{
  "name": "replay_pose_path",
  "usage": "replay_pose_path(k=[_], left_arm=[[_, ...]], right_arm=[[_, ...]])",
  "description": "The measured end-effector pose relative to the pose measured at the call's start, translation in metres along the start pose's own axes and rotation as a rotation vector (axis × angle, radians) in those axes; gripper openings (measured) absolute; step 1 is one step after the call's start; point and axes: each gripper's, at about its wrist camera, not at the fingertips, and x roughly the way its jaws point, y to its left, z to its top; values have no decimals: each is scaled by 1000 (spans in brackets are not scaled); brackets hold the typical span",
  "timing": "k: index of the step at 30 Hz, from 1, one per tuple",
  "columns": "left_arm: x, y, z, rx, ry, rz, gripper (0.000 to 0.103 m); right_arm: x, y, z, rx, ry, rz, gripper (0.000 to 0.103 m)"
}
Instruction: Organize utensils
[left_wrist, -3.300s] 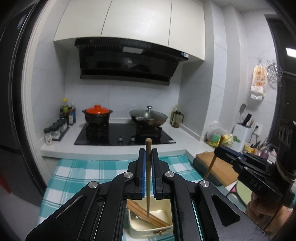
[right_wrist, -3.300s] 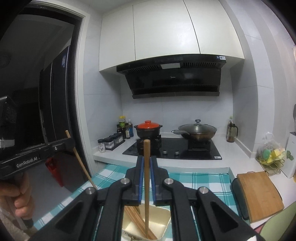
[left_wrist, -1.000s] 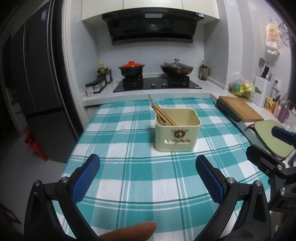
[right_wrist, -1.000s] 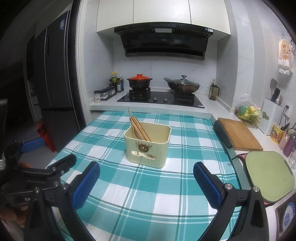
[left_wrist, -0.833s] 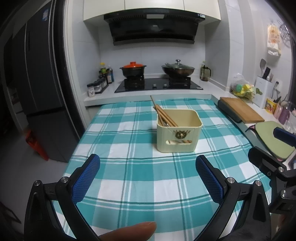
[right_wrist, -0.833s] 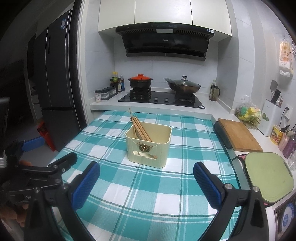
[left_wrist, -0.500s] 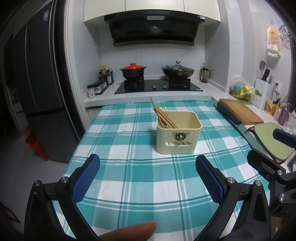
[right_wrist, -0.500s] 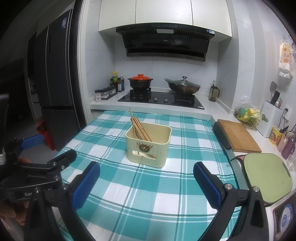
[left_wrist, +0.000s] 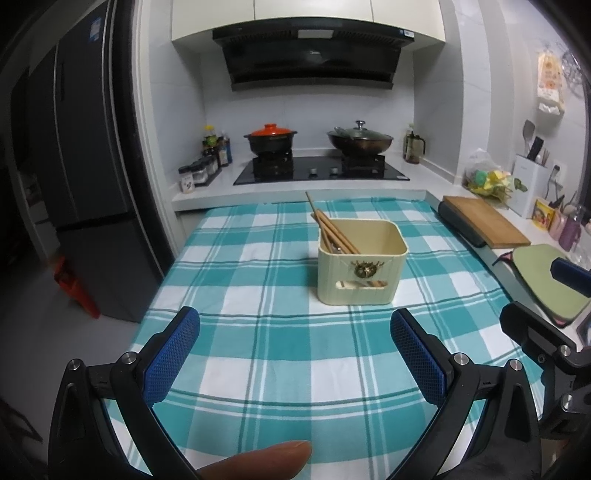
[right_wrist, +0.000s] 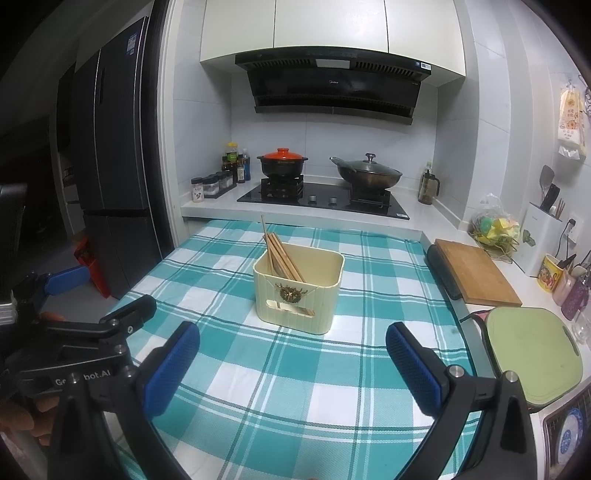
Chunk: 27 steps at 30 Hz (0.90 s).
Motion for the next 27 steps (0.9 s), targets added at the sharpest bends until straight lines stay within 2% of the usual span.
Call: replay_pose_path(k=[27], left_arm=[[1,-4,-1,3,0,-12,103]], right_arm=[[-6,-1,-4,-1,4,-2,103]])
